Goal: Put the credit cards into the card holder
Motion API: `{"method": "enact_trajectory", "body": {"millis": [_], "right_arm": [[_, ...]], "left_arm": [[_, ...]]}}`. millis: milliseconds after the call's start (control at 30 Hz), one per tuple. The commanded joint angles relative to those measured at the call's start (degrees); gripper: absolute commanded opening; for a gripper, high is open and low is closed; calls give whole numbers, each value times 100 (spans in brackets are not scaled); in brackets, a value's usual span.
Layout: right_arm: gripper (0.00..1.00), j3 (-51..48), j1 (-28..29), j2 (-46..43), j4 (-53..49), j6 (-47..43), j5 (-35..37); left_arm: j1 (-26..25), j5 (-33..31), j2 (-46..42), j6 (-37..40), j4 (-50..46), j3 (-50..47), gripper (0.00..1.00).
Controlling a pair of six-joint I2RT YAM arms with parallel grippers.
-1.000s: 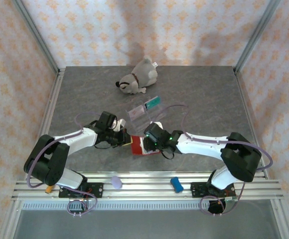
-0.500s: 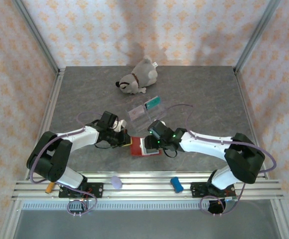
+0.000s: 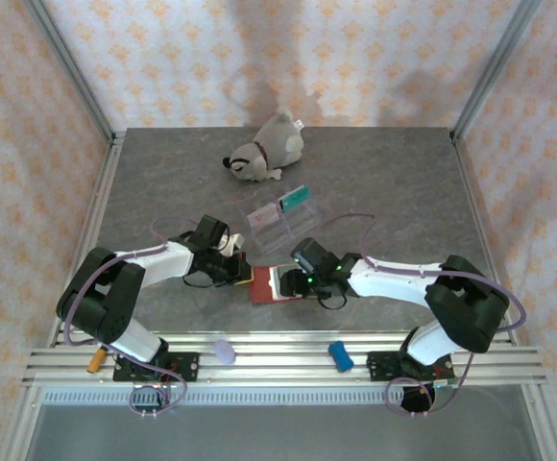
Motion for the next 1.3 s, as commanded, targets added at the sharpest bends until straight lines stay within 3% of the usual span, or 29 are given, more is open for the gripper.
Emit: {"method": "enact_trajectory", "body": {"millis": [0,200,600,1033,1267], "right_arm": [[64,-266,-257,27,461,265,-473],[66,-591,-640,-102,956,401,-1126],[67,-399,-752,-173,68,-18,-688],[62,-487,-756,94,1477,260,-2132],[61,-473,-752,1,1789,247,-2460]], "left_arm": [[-32,-185,89,158,-127,-1,0],[-32,-248,216,233,-219,56,0],[-32,-329,197,198,-122,-43,0],[-67,-294,241,97,25,-93,0],[-76,-268,260,67,52,-58,0]]}}
